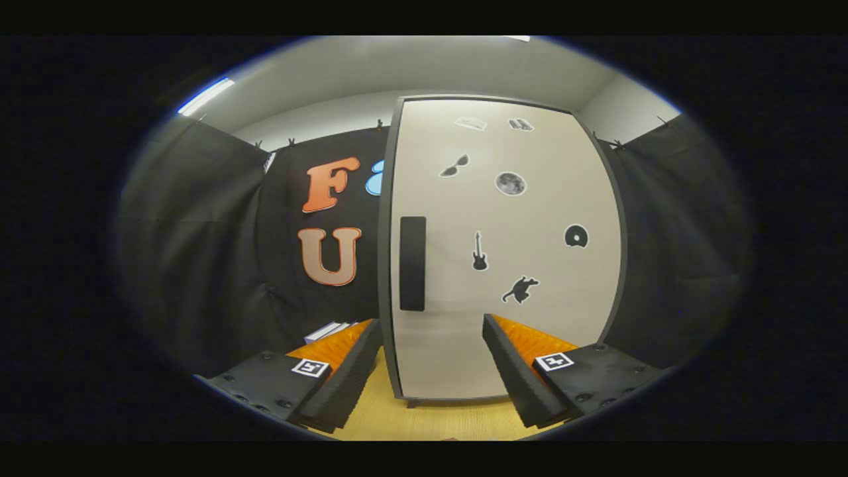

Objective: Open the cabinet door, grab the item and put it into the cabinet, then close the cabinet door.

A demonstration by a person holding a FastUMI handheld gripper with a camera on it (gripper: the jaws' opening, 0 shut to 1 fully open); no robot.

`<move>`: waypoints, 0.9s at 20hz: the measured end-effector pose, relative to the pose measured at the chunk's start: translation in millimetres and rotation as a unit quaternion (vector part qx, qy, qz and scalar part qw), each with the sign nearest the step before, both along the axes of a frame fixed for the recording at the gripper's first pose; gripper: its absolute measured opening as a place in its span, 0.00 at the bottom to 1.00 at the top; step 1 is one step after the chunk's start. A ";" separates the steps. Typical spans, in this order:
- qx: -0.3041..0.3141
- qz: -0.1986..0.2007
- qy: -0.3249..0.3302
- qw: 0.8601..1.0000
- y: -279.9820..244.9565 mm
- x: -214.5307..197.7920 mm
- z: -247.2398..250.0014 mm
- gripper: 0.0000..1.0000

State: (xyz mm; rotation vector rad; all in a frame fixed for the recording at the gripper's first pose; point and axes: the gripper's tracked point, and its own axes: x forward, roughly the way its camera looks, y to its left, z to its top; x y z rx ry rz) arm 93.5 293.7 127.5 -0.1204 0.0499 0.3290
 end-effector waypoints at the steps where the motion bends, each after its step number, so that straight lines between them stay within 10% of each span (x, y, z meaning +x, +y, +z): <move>1: -0.003 -0.001 -0.007 1.000 7.3 4.1 5.3 0.97; 18: -0.052 -0.064 0.001 0.997 58.2 90.0 9.2 0.97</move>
